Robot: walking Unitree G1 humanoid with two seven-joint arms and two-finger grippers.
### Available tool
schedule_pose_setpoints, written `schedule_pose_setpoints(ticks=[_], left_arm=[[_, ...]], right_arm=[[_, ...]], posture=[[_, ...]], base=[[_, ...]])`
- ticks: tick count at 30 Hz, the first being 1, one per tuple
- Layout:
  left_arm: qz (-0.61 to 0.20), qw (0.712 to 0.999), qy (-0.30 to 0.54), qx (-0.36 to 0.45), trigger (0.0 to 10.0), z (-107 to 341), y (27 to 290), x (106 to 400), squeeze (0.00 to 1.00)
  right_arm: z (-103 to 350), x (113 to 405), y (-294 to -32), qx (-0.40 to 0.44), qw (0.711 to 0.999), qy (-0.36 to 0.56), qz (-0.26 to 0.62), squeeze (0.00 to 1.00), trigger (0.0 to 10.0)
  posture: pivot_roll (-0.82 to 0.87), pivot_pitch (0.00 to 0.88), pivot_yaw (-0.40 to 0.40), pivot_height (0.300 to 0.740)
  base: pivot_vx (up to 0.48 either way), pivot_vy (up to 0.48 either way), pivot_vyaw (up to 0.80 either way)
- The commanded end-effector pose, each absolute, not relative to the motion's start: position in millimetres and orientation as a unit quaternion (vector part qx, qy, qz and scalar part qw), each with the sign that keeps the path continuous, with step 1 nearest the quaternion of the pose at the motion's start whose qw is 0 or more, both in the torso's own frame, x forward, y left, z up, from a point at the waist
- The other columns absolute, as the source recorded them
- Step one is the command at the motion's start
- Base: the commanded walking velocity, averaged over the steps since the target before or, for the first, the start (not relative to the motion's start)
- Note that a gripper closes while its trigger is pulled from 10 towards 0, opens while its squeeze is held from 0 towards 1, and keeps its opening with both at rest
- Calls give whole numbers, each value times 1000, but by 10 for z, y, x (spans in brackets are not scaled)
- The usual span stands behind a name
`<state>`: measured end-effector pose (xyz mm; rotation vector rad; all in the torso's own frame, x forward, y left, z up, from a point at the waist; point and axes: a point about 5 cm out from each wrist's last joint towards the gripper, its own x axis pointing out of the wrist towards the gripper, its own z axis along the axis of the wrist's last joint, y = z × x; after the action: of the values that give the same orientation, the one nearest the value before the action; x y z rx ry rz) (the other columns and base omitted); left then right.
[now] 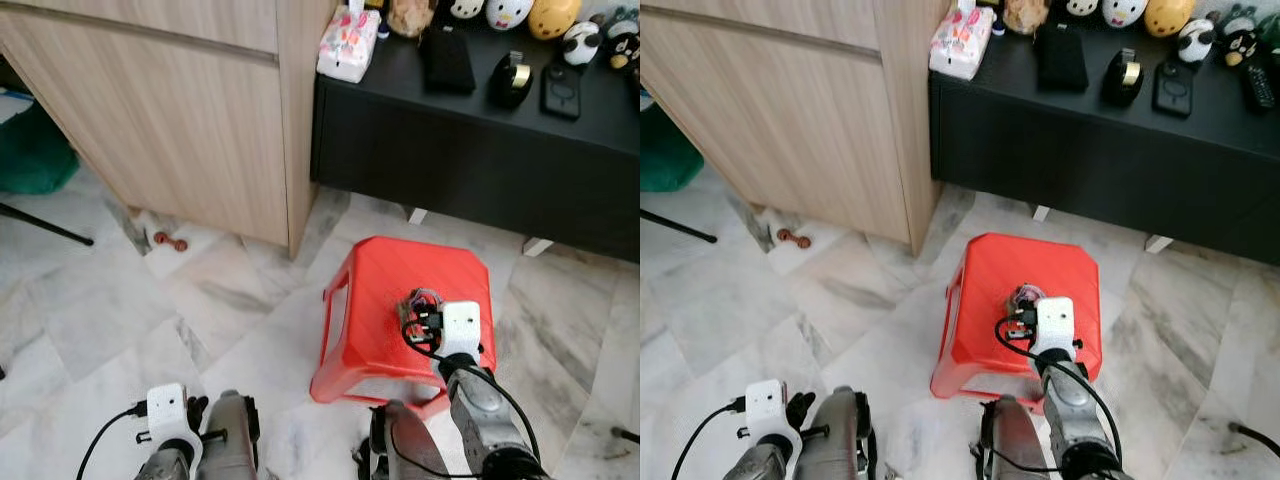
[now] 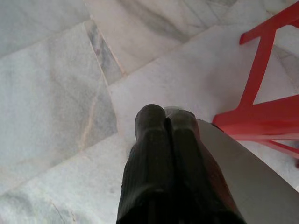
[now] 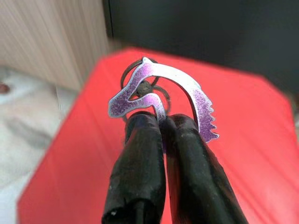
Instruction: Hang keys on a hook
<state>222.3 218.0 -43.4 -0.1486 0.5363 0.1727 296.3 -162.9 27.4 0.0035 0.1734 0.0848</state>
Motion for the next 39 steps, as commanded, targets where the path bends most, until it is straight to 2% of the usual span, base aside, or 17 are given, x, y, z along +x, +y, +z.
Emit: schedule_pose_setpoints(ticks=[1, 9, 13, 27, 39], left_arm=[[85, 943, 313, -77, 10000, -596, 2130, 2031, 0], [89, 940, 320, -73, 10000, -588, 2163, 2066, 0], [111, 938, 321, -76, 10000, -588, 2217, 2055, 0], [109, 936, 327, -72, 10000, -606, 2221, 2030, 0], [115, 936, 324, -69, 10000, -595, 2242, 2043, 0]], right_arm=[[246, 2917, -1668, -9, 996, 86, 34, 0, 10000], [427, 3010, -1769, 20, 999, 38, -10, 0, 10000], [452, 3030, -1766, 21, 999, 31, -14, 0, 10000], [460, 3046, -1768, 21, 999, 31, -22, 0, 10000], [439, 3046, -1741, 16, 999, 37, -19, 0, 10000]], posture=[[142, 138, -72, 633], [132, 88, -54, 633], [140, 86, -56, 658], [142, 83, -53, 740], [133, 74, -53, 740]], base=[[0, 0, 0], [0, 0, 0], [0, 0, 0], [0, 0, 0], [0, 0, 0]])
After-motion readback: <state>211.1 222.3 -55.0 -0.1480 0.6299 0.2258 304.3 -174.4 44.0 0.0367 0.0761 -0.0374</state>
